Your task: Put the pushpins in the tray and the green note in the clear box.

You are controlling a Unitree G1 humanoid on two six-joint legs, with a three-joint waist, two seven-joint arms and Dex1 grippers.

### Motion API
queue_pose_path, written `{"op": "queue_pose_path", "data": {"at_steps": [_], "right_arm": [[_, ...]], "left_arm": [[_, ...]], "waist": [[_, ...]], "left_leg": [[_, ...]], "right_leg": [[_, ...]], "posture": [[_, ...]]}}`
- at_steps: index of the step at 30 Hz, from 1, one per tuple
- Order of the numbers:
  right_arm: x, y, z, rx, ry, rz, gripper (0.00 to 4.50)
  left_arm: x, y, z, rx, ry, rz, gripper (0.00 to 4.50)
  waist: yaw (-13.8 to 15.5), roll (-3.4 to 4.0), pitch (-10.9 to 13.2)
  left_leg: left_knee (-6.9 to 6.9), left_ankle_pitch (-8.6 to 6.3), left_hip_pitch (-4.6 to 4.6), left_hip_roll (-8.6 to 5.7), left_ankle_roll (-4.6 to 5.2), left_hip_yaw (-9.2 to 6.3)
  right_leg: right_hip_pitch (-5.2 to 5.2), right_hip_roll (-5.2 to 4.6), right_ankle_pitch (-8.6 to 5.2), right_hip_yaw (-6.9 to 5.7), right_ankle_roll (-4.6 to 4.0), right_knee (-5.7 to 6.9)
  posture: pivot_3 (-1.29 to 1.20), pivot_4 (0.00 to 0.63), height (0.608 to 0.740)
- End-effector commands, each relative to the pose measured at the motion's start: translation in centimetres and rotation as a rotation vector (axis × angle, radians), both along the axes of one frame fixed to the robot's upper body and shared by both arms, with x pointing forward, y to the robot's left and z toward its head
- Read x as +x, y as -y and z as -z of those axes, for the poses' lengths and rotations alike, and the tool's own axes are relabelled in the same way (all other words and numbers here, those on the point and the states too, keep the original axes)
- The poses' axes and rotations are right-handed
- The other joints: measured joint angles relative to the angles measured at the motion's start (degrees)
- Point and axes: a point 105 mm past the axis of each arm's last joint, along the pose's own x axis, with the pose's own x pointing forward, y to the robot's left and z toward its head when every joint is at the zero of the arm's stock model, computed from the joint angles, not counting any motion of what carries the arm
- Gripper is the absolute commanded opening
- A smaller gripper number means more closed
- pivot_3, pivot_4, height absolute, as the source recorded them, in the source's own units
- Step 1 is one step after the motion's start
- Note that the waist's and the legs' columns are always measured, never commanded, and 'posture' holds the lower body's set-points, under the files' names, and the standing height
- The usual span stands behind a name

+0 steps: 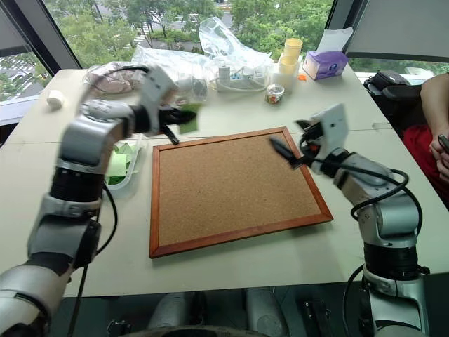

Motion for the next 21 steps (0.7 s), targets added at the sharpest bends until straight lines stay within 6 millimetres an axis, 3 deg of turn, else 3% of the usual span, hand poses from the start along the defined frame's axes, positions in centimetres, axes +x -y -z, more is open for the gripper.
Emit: {"op": "queue_pose_path", "data": {"at_steps": [1, 4, 7, 8, 9, 11, 17, 21], "right_arm": [[-1.5, -2.0, 0.6, -0.04, -0.036, -0.143, 4.44], [-1.1, -2.8, 1.2, -0.055, -0.049, -0.168, 4.44], [-0.7, -3.3, 1.6, -0.043, -0.069, -0.197, 4.44], [-0.5, -3.4, 1.7, -0.046, -0.072, -0.201, 4.5], [-0.3, -3.4, 1.8, -0.05, -0.072, -0.203, 4.5], [0.0, -3.4, 1.9, -0.055, -0.07, -0.202, 4.5], [0.1, -3.1, 1.8, -0.054, -0.069, -0.196, 4.5], [-0.2, -2.1, 1.6, -0.036, -0.076, -0.159, 4.5]], "left_arm": [[-1.1, -4.9, 0.7, 0.092, -0.005, -0.291, 0.0], [-2.0, -7.5, 1.9, 0.064, -0.051, -0.47, 0.0], [-2.1, -8.4, 3.8, 0.064, -0.091, -0.527, 0.0], [-2.1, -8.8, 4.4, 0.07, -0.1, -0.543, 0.54], [-2.1, -8.9, 4.8, 0.07, -0.11, -0.551, 0.73], [-2.1, -9.2, 5.0, 0.071, -0.109, -0.564, 1.52], [-2.2, -10.0, 4.3, 0.088, -0.074, -0.585, 4.46], [-2.6, -10.9, 3.4, 0.092, -0.038, -0.596, 4.46]], "waist": [[0.26, 0.0, 0.0], [1.9, -0.28, 0.05], [3.06, -0.54, 0.1], [3.11, -0.55, 0.11], [3.08, -0.56, 0.12], [2.91, -0.58, 0.13], [2.61, -0.59, 0.13], [2.61, -0.59, 0.13]], "left_leg": [[0.0, 0.02, 0.01, -0.04, -0.04, 0.0], [0.16, 0.02, -0.07, -0.19, -0.02, 0.03], [0.26, -0.02, -0.09, -0.21, 0.03, 0.04], [0.28, -0.03, -0.11, -0.21, 0.04, 0.04], [0.28, -0.03, -0.11, -0.21, 0.05, 0.04], [0.27, -0.03, -0.11, -0.21, 0.05, 0.05], [0.26, -0.02, -0.1, -0.16, 0.03, 0.08], [0.25, -0.02, -0.09, -0.15, 0.03, 0.09]], "right_leg": [[0.03, -0.06, 0.0, -0.04, 0.0, 0.01], [0.08, -0.27, 0.01, -0.08, 0.01, 0.0], [0.1, -0.29, 0.01, -0.09, 0.0, -0.02], [0.1, -0.3, 0.01, -0.11, 0.0, -0.02], [0.1, -0.3, 0.01, -0.11, 0.0, -0.03], [0.09, -0.29, 0.01, -0.12, 0.0, -0.03], [0.06, -0.26, 0.01, -0.12, 0.0, -0.02], [0.05, -0.26, 0.01, -0.12, 0.0, -0.01]], "posture": [[0.0, 0.15, 0.738], [0.0, 0.15, 0.738], [0.0, 0.15, 0.738], [0.0, 0.15, 0.738], [0.0, 0.15, 0.738], [0.0, 0.15, 0.738], [0.0, 0.15, 0.738], [0.0, 0.15, 0.738]]}}
